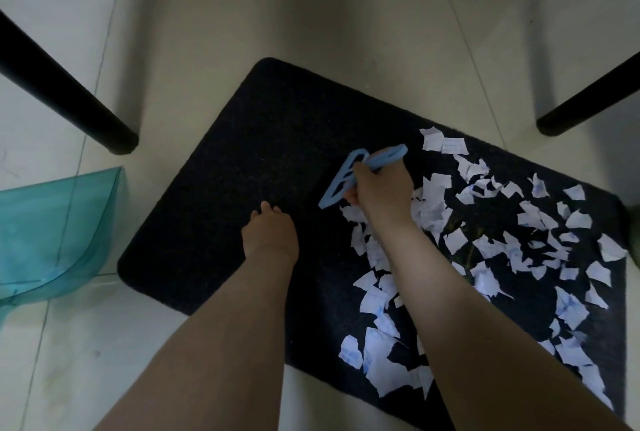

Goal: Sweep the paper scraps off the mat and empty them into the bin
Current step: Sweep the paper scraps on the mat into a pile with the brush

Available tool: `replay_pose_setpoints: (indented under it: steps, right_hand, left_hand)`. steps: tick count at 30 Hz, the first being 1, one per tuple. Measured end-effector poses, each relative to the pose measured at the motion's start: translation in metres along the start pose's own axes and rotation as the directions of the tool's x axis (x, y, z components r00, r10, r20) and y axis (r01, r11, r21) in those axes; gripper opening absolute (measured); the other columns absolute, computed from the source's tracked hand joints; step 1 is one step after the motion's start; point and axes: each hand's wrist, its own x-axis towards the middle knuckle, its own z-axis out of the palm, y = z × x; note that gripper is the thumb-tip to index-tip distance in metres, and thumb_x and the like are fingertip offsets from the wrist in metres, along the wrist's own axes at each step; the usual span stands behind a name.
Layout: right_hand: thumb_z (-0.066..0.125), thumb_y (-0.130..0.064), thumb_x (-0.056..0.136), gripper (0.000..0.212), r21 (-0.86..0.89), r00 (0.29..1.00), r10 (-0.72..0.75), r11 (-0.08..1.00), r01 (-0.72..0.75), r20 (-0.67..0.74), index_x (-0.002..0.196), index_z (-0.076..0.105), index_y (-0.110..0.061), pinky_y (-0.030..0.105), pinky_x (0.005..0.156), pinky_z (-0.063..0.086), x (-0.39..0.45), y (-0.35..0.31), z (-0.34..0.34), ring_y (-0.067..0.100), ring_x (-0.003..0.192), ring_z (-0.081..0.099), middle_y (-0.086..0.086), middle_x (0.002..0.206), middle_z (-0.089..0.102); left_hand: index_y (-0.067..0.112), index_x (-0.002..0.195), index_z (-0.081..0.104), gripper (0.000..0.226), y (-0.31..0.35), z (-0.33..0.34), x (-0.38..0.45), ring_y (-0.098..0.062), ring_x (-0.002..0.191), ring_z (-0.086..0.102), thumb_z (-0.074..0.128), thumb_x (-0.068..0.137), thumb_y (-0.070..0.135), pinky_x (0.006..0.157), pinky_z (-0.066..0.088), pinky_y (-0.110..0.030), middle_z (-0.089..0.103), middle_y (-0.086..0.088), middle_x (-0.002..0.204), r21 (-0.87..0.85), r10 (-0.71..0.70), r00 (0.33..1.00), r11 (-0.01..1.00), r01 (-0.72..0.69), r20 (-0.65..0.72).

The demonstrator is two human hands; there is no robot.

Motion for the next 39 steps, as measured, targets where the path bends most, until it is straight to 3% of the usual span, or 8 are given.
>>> replay_pose_setpoints:
  steps: [2,5,11,17,21,25,32,39]
  right_hand:
    - [0.053,-0.015,0.091,0.015,-0.158,0.998,0.015,0.987,-0.005,0.067,0.103,0.054,-0.005,0.014,0.054,0.051,0.000,0.004,-0.003,0.014,0.064,0.062,0.007,0.078,0.063]
    - [0.050,-0.016,0.089,0.013,-0.282,1.000,0.010,0.959,-0.004,0.019,0.099,0.052,-0.007,0.021,0.055,0.043,-0.004,0.008,-0.019,0.016,0.066,0.060,0.001,0.074,0.058]
    - [0.049,-0.016,0.089,0.007,-0.114,0.994,-0.077,0.991,0.068,-0.079,0.089,0.051,-0.009,0.025,0.056,0.045,0.001,-0.009,-0.028,0.012,0.061,0.058,0.003,0.071,0.060]
    - [0.054,-0.013,0.092,0.004,-0.023,0.990,0.022,1.000,-0.019,0.138,0.093,0.052,-0.009,0.024,0.058,0.054,0.005,0.002,0.006,0.017,0.071,0.063,0.008,0.080,0.062]
    - [0.050,-0.015,0.089,0.012,-0.246,0.999,-0.027,0.969,0.021,-0.018,0.098,0.051,-0.007,0.025,0.055,0.048,-0.001,0.005,-0.005,0.019,0.067,0.062,0.005,0.077,0.061]
    - [0.050,-0.017,0.086,0.011,-0.104,0.989,-0.031,0.994,0.016,-0.145,0.092,0.052,-0.008,0.037,0.066,0.055,-0.005,-0.003,-0.021,0.024,0.071,0.065,0.006,0.077,0.062]
    - [0.055,-0.014,0.091,0.014,-0.072,0.993,0.034,0.997,-0.026,0.111,0.100,0.055,-0.004,0.029,0.060,0.057,-0.002,0.007,0.008,0.017,0.070,0.066,0.013,0.088,0.067]
    - [0.049,-0.016,0.092,0.013,-0.195,0.987,-0.060,0.980,0.031,-0.146,0.100,0.050,-0.006,0.026,0.064,0.044,-0.002,0.008,-0.013,0.015,0.072,0.059,0.000,0.079,0.059]
  left_hand:
    - [0.008,0.153,0.010,0.086,0.000,0.000,-0.001,-0.029,0.146,0.019,0.062,0.090,0.031,0.113,0.034,-0.039,0.003,-0.012,0.160,-0.010,-0.006,1.000,1.000,0.006,-0.003]
    - [0.007,0.153,0.009,0.085,0.002,-0.001,0.000,-0.030,0.146,0.019,0.063,0.090,0.028,0.113,0.034,-0.039,0.003,-0.012,0.160,-0.019,-0.016,1.000,1.000,0.016,-0.003]
    - [0.007,0.153,0.010,0.084,0.001,-0.001,0.000,-0.030,0.145,0.020,0.062,0.091,0.029,0.112,0.034,-0.039,0.004,-0.012,0.160,-0.010,-0.011,1.000,1.000,0.011,0.003]
    - [0.007,0.153,0.008,0.084,0.002,-0.003,-0.003,-0.029,0.146,0.019,0.059,0.092,0.033,0.110,0.035,-0.038,0.002,-0.012,0.160,0.010,-0.015,1.000,1.000,0.015,0.002]
    - [0.006,0.153,0.010,0.084,0.003,-0.002,-0.002,-0.030,0.146,0.019,0.062,0.091,0.029,0.112,0.033,-0.039,0.004,-0.013,0.160,-0.001,-0.011,1.000,1.000,0.011,-0.005]
    - [0.006,0.153,0.008,0.085,0.002,0.001,0.000,-0.030,0.146,0.017,0.061,0.091,0.029,0.113,0.033,-0.039,0.002,-0.013,0.160,-0.006,-0.013,1.000,1.000,0.013,0.003]
    - [0.007,0.153,0.006,0.089,0.001,-0.001,-0.001,-0.029,0.147,0.016,0.063,0.089,0.033,0.113,0.032,-0.039,0.001,-0.012,0.160,-0.014,-0.013,1.000,1.000,0.013,0.010]
    - [0.006,0.152,0.017,0.079,0.004,-0.004,-0.001,-0.031,0.144,0.023,0.062,0.091,0.028,0.111,0.036,-0.039,0.010,-0.014,0.159,-0.004,-0.011,1.000,1.000,0.011,-0.010]
